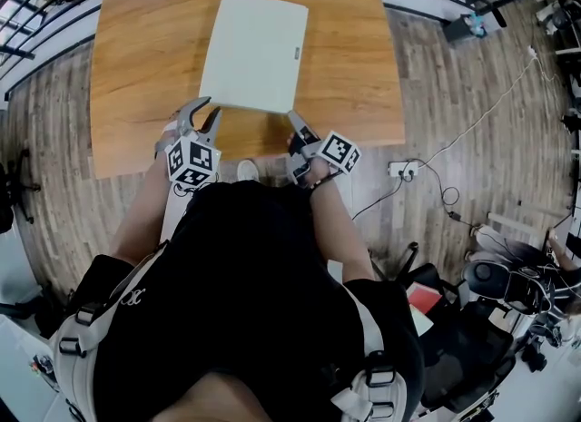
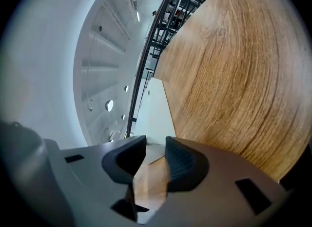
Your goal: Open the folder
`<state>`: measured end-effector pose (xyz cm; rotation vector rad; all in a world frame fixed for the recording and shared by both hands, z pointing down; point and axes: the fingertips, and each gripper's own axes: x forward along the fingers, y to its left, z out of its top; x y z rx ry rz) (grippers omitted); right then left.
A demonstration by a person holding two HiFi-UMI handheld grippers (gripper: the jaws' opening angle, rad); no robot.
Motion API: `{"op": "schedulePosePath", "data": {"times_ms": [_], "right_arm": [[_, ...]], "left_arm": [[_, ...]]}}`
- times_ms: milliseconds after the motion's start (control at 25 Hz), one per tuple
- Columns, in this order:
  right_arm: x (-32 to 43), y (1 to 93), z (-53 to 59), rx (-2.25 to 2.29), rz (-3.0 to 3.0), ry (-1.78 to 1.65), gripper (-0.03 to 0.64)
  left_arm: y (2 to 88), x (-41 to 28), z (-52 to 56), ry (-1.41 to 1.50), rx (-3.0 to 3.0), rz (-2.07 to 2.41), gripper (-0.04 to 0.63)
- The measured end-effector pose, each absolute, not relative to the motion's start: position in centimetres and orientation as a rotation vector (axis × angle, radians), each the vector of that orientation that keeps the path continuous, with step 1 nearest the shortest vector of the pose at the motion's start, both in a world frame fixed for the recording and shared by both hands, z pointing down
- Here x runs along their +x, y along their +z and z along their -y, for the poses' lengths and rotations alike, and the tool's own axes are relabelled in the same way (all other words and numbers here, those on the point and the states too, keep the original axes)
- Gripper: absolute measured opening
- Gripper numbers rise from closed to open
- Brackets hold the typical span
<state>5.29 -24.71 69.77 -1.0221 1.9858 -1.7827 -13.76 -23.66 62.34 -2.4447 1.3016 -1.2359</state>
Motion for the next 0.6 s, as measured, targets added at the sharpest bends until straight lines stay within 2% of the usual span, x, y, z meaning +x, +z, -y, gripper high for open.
{"op": "schedulePosePath", "data": {"times_ms": [240,600], "right_arm": [[5.1,69.3,24.2,-1.020,-1.947,-1.814,0.072],[4.8,69.2,24.5,-0.984,-1.980,-1.792,0.063]], "left_arm": [[63.2,-13.7,23.9,-1.286,-2.392,-1.235,0.115],[65.4,-12.7,24.6,-1.404,-2.336,-1.035,0.163]]}}
